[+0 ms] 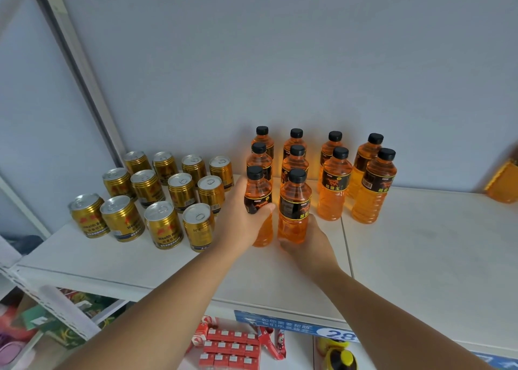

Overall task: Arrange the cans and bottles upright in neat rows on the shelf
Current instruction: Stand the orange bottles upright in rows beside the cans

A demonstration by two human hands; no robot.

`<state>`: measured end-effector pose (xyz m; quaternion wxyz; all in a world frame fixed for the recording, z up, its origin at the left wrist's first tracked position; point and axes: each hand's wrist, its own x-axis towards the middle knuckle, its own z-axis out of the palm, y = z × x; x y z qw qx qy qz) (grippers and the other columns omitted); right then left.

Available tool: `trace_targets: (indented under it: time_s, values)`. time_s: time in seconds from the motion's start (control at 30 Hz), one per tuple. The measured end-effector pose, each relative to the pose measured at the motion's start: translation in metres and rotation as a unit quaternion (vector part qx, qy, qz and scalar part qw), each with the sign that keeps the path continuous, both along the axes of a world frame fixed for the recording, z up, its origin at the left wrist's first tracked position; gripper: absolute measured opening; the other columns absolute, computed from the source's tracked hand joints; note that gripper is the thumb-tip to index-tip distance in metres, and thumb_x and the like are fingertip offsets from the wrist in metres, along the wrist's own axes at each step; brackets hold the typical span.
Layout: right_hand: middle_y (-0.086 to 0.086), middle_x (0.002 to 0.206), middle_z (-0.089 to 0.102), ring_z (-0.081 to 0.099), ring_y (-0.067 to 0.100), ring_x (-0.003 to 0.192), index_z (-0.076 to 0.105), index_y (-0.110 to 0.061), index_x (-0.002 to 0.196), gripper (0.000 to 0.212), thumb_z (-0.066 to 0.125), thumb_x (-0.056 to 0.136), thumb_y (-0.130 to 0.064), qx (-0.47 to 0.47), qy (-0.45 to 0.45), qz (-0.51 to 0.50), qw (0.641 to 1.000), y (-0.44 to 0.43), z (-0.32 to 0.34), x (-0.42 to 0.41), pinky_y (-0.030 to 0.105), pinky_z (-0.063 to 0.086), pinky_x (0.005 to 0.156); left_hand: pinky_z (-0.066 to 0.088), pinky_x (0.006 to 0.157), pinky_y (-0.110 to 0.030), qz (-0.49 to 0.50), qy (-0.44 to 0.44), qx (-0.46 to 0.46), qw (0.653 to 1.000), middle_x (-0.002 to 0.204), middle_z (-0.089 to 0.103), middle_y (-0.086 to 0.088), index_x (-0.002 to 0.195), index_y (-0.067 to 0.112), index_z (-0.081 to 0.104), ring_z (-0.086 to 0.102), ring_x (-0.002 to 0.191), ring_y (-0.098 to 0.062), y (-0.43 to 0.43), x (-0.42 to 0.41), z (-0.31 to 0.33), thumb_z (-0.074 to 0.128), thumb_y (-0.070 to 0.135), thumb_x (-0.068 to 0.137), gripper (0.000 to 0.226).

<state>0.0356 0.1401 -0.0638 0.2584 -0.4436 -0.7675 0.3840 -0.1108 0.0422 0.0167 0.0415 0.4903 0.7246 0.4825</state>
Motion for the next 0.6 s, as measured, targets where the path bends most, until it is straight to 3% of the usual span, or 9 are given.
trace_targets:
  time_s: [0.2,0.33,0.5,0.6]
  values:
    - [-0.005,0.127,0.061,0.055,0.010,0.094,0.040,-0.034,0.137,0.064,0.074,0.084,-0.044,0.003,-0.029,0.005,1.000,0.002,0.005,-0.001,0.022,0.045,0.073,0.053,0.102,-0.038,0.001,-0.004,-0.017,1.000,0.146,0.054,0.008,0.148,0.031,0.033,0.053,0.134,-0.015,-0.002,0.002,0.002,0.075,0.044,0.089,0.074]
    - [-0.002,0.130,0.060,0.052,0.011,0.094,0.041,-0.029,0.138,0.066,0.077,0.083,-0.035,-0.002,-0.047,0.014,0.999,0.005,0.010,-0.001,0.024,0.043,0.073,0.047,0.111,-0.041,-0.019,-0.061,-0.037,0.997,0.155,0.046,0.005,0.158,0.027,0.022,0.047,0.141,-0.016,-0.009,0.001,-0.001,0.084,0.035,0.082,0.099]
    - [0.000,0.134,0.059,0.053,0.013,0.094,0.038,-0.026,0.141,0.070,0.074,0.083,-0.045,0.008,-0.066,0.024,0.998,0.002,0.013,0.009,0.027,0.046,0.074,0.049,0.099,-0.031,0.021,-0.032,-0.090,0.995,0.140,0.060,0.004,0.143,0.024,0.047,0.056,0.129,-0.018,-0.023,0.005,-0.018,0.079,0.037,0.087,0.066]
    - [0.003,0.146,0.052,0.059,0.024,0.116,0.032,-0.023,0.147,0.085,0.075,0.081,-0.053,-0.002,-0.085,0.023,0.996,-0.002,0.014,0.022,0.035,0.053,0.087,0.044,0.087,-0.021,0.042,-0.010,-0.085,0.995,0.122,0.063,0.005,0.125,0.025,0.058,0.057,0.116,-0.014,-0.034,0.019,-0.031,0.079,0.037,0.086,0.045]
